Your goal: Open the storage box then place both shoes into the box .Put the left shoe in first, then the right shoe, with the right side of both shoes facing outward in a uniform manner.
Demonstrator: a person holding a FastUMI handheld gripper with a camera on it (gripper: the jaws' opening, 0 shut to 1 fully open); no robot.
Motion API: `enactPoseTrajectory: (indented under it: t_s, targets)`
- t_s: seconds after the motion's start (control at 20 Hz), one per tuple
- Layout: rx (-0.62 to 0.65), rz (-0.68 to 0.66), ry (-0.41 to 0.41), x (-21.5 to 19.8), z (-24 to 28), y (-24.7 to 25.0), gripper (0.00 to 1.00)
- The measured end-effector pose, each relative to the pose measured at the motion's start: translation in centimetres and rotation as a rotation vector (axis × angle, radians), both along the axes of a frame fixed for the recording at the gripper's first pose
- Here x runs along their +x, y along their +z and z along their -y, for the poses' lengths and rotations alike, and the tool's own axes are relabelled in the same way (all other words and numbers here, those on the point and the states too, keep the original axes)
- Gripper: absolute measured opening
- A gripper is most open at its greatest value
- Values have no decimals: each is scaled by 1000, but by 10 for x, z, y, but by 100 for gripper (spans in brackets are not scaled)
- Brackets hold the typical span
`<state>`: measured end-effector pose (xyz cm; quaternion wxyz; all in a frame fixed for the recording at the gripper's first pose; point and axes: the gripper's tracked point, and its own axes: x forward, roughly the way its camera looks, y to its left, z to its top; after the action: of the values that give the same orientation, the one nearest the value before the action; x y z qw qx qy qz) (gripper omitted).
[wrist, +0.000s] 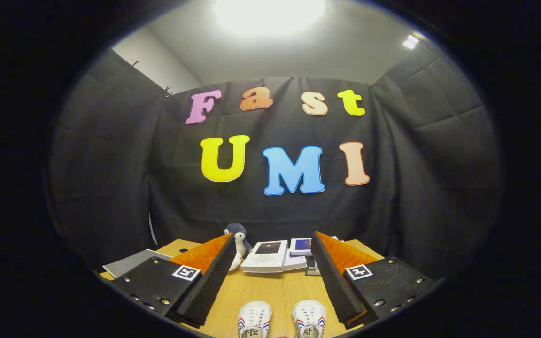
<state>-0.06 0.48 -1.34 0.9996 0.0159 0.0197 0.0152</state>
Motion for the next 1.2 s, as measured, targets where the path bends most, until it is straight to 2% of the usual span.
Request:
enactPoseTrajectory:
  t_s: [0.3, 0.65, 0.9, 1.2]
  targets:
    - [59, -48, 45, 1, -15, -17, 97]
    - [173, -157, 170, -1, -62, -48, 97]
    - [294, -272, 257, -5, -99, -78, 97]
    - [455, -425, 310, -10, -131, -117, 100]
